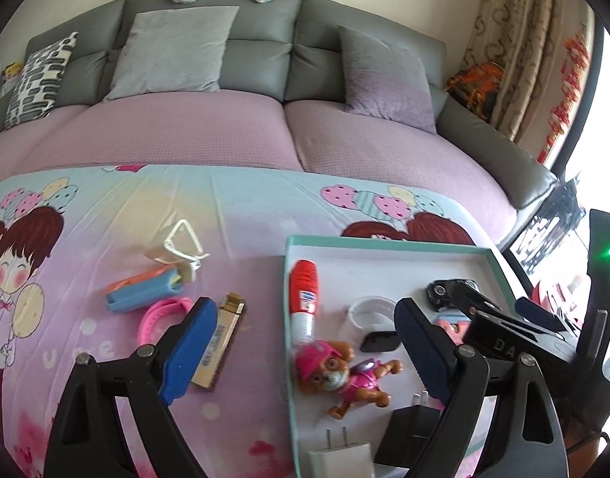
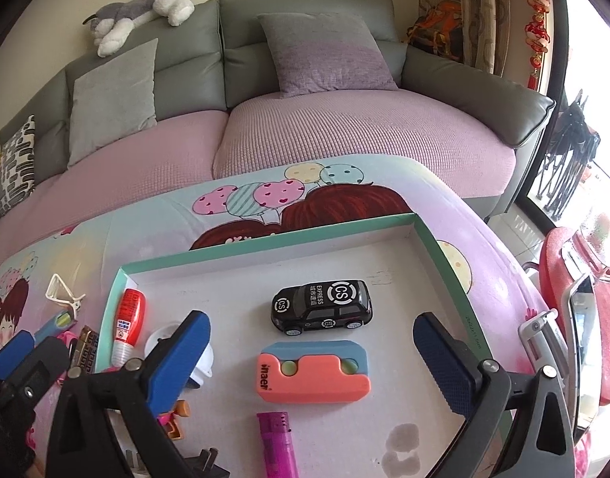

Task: Organize rigid objects
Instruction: 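Move both tools back toward the pink wristband and gold harmonica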

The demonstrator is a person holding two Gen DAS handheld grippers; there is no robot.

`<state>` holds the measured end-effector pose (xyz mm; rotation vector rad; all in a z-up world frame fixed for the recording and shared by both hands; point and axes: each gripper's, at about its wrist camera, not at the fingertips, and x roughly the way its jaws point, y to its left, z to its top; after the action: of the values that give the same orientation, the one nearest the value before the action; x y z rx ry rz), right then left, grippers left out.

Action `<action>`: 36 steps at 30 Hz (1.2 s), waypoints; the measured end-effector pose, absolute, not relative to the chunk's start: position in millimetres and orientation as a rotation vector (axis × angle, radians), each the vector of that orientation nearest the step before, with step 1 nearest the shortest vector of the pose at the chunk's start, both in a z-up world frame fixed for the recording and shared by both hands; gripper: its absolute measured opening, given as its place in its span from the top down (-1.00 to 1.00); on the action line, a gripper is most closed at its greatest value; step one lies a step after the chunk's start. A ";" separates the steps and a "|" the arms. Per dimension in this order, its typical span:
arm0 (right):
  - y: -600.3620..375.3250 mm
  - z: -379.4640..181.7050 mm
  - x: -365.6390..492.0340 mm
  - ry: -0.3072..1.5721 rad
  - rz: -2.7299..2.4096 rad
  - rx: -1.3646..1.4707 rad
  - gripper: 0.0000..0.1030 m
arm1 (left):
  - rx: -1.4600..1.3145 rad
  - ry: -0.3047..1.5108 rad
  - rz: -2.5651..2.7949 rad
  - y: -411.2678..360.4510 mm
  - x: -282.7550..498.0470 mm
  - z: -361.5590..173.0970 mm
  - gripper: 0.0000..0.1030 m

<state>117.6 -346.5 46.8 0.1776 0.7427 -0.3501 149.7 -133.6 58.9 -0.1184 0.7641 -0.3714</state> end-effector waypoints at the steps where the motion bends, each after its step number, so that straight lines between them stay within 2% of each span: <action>1: -345.2 47.0 118.0 0.743 -0.345 0.179 -1.00 | -0.127 0.765 -0.364 -130.2 150.8 58.5 -0.77; 15: -290.9 48.8 132.0 0.736 -0.182 0.143 -1.00 | -0.281 0.764 -0.125 -47.2 167.9 48.6 -0.80; 18: -274.3 47.6 135.3 0.735 -0.140 0.125 -1.00 | -0.322 0.749 -0.077 -27.5 168.5 47.1 -0.98; 36: -197.0 36.2 143.5 0.709 0.081 0.101 -1.00 | -0.348 0.713 0.035 10.5 174.7 38.4 -0.99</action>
<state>143.5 -197.0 36.2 0.1007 0.7091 0.0812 174.7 10.5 38.4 -0.3478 0.7129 0.0348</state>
